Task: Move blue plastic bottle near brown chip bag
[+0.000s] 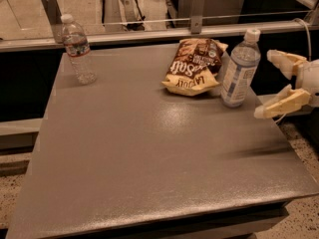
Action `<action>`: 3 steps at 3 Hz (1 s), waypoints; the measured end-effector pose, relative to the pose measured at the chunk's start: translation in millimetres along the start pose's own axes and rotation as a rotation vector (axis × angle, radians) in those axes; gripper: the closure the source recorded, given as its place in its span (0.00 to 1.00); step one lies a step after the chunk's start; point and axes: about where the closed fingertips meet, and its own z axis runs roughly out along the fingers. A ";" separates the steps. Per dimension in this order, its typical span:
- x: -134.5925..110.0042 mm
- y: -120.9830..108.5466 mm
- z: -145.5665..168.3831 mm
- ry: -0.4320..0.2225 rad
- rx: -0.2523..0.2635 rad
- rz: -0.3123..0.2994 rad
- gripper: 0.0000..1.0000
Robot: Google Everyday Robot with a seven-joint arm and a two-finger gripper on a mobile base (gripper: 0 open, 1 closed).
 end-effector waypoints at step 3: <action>-9.6 40.8 -80.4 -0.006 0.125 -0.038 0.00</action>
Offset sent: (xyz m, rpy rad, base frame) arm -0.1161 -0.0725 0.0339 -0.0155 -0.1015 -0.1716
